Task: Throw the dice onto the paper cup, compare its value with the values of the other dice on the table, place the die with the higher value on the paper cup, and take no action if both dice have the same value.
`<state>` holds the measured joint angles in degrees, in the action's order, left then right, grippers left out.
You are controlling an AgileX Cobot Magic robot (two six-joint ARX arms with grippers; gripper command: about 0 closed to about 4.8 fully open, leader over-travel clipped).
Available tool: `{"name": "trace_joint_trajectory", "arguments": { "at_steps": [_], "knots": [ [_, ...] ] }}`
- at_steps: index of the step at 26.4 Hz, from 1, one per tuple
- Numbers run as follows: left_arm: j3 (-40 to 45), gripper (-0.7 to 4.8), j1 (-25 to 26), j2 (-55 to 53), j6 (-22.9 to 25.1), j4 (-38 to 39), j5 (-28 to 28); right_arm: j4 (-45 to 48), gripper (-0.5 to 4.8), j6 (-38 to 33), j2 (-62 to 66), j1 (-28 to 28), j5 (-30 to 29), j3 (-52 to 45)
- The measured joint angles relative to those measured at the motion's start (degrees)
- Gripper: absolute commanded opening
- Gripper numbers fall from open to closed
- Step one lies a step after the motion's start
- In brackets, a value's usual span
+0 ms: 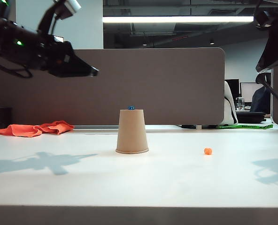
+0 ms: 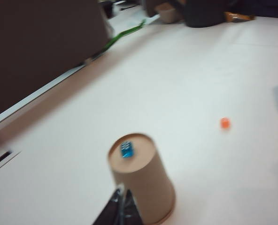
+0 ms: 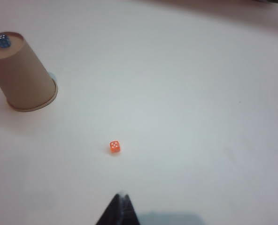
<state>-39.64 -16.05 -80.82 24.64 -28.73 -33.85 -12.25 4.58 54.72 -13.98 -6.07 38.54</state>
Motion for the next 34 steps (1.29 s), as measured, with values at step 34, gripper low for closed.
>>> {"name": "trace_joint_trajectory", "arguments": {
  "at_steps": [34],
  "knots": [
    [-24.04, 1.62, -0.07, -27.8, 4.98, -0.13, -11.87, -0.13, -0.06, 0.0, 3.37, -0.22, -1.29, -0.07]
  ]
}}
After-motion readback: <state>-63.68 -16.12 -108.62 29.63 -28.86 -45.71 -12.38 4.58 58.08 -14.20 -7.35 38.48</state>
